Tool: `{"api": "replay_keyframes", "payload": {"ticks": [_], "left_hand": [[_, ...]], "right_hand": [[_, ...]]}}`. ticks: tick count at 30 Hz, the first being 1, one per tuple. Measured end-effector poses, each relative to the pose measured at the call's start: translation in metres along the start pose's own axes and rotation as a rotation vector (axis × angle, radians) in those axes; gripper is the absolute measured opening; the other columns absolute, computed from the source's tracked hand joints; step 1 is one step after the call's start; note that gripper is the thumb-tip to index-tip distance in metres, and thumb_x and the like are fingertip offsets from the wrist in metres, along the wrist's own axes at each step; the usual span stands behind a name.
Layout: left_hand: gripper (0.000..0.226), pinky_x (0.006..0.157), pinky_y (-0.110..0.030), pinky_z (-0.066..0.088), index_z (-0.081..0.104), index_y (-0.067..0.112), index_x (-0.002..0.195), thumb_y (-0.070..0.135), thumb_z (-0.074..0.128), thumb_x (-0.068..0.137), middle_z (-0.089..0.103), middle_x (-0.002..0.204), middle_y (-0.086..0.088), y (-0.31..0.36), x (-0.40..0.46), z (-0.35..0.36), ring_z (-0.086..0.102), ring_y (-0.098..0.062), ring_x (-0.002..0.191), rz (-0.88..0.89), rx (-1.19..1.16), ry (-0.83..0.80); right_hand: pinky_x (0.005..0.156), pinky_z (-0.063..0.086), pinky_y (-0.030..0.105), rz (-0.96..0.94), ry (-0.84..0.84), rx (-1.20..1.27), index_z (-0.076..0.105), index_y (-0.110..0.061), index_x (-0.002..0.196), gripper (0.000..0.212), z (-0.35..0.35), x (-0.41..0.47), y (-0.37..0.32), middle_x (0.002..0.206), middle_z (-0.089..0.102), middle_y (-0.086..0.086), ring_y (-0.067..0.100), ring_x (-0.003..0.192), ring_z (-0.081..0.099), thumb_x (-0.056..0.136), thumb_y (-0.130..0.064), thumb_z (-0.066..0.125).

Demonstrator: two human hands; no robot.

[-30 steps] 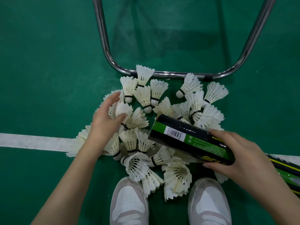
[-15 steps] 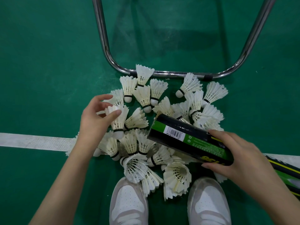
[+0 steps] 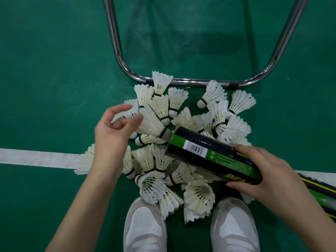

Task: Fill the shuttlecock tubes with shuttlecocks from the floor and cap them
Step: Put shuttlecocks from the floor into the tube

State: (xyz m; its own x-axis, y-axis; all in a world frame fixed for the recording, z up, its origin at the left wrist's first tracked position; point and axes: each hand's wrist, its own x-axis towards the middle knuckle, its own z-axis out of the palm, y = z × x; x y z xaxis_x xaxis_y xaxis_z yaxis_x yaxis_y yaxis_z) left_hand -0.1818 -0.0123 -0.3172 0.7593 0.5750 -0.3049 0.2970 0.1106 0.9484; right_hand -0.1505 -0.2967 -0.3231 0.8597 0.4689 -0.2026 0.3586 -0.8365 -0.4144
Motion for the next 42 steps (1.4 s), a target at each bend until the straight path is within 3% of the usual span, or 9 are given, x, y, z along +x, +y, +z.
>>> {"api": "replay_keyframes", "payload": {"ticks": [7, 13, 16, 21, 25, 29, 33, 37, 42], "left_hand": [[0.041, 0.085, -0.026, 0.050, 0.063, 0.026, 0.103, 0.035, 0.069, 0.064, 0.063, 0.088, -0.011, -0.011, -0.017, 0.016, 0.062, -0.014, 0.081, -0.148, -0.088, -0.088], [0.035, 0.083, -0.024, 0.043, 0.061, 0.026, 0.102, 0.031, 0.067, 0.068, 0.060, 0.062, 0.013, -0.015, -0.027, 0.023, 0.061, 0.002, 0.069, -0.180, -0.111, -0.129], [0.035, 0.087, -0.023, 0.042, 0.060, 0.026, 0.103, 0.030, 0.067, 0.069, 0.065, 0.067, 0.010, -0.015, -0.031, 0.026, 0.064, 0.004, 0.072, -0.174, -0.115, -0.165], [0.032, 0.066, -0.004, 0.045, 0.062, 0.029, 0.105, 0.031, 0.064, 0.073, 0.074, 0.078, -0.003, -0.015, -0.040, 0.029, 0.067, 0.000, 0.076, -0.104, -0.035, -0.227], [0.038, 0.072, -0.009, 0.048, 0.061, 0.032, 0.107, 0.035, 0.065, 0.069, 0.073, 0.074, 0.002, -0.016, -0.041, 0.026, 0.065, -0.001, 0.076, -0.073, -0.005, -0.251], [0.049, 0.084, -0.028, 0.043, 0.060, 0.038, 0.107, 0.034, 0.073, 0.059, 0.067, 0.066, 0.008, -0.015, -0.042, 0.024, 0.063, -0.002, 0.070, -0.028, 0.061, -0.290], [0.052, 0.079, -0.024, 0.042, 0.058, 0.040, 0.110, 0.032, 0.073, 0.061, 0.065, 0.061, 0.006, -0.015, -0.042, 0.024, 0.060, -0.003, 0.066, -0.017, 0.083, -0.323], [0.064, 0.091, -0.037, 0.049, 0.052, 0.045, 0.121, 0.032, 0.079, 0.064, 0.075, 0.088, -0.003, -0.019, -0.044, 0.022, 0.068, -0.018, 0.094, -0.035, 0.113, -0.462], [0.071, 0.100, -0.045, 0.046, 0.047, 0.044, 0.125, 0.025, 0.079, 0.064, 0.075, 0.098, 0.002, -0.022, -0.046, 0.024, 0.067, -0.013, 0.101, -0.041, 0.145, -0.473]], "right_hand": [[0.077, 0.046, 0.037, 0.007, 0.002, -0.001, 0.045, -0.036, 0.123, 0.073, 0.000, 0.000, 0.000, 0.110, 0.059, -0.009, 0.022, 0.093, 0.059, 0.057, -0.066, 0.051], [0.079, 0.045, 0.037, 0.000, -0.003, 0.020, 0.041, -0.039, 0.123, 0.072, 0.000, 0.001, -0.002, 0.109, 0.059, -0.010, 0.021, 0.094, 0.058, 0.057, -0.067, 0.050], [0.077, 0.044, 0.037, -0.001, 0.002, 0.010, 0.043, -0.037, 0.123, 0.072, 0.000, 0.000, -0.001, 0.110, 0.059, -0.010, 0.021, 0.094, 0.058, 0.057, -0.065, 0.052], [0.077, 0.046, 0.038, 0.003, 0.004, 0.014, 0.042, -0.038, 0.122, 0.072, -0.001, 0.000, 0.001, 0.109, 0.059, -0.009, 0.022, 0.092, 0.059, 0.057, -0.065, 0.052], [0.079, 0.045, 0.038, 0.009, -0.012, 0.035, 0.040, -0.040, 0.122, 0.072, 0.000, -0.001, 0.001, 0.110, 0.058, -0.011, 0.020, 0.095, 0.058, 0.056, -0.065, 0.053], [0.078, 0.044, 0.036, -0.001, -0.018, 0.036, 0.041, -0.039, 0.123, 0.071, 0.000, -0.001, -0.001, 0.111, 0.057, -0.012, 0.019, 0.096, 0.057, 0.057, -0.065, 0.053], [0.077, 0.044, 0.036, -0.011, -0.018, 0.042, 0.041, -0.038, 0.122, 0.071, 0.001, -0.001, -0.001, 0.110, 0.058, -0.011, 0.020, 0.094, 0.057, 0.057, -0.066, 0.052], [0.076, 0.044, 0.035, -0.008, -0.021, 0.042, 0.038, -0.039, 0.122, 0.071, 0.002, -0.003, 0.000, 0.109, 0.058, -0.010, 0.019, 0.093, 0.057, 0.058, -0.067, 0.050], [0.078, 0.046, 0.037, -0.012, -0.013, 0.035, 0.040, -0.038, 0.122, 0.071, 0.003, -0.004, 0.000, 0.109, 0.059, -0.009, 0.021, 0.094, 0.058, 0.058, -0.066, 0.051]]}}
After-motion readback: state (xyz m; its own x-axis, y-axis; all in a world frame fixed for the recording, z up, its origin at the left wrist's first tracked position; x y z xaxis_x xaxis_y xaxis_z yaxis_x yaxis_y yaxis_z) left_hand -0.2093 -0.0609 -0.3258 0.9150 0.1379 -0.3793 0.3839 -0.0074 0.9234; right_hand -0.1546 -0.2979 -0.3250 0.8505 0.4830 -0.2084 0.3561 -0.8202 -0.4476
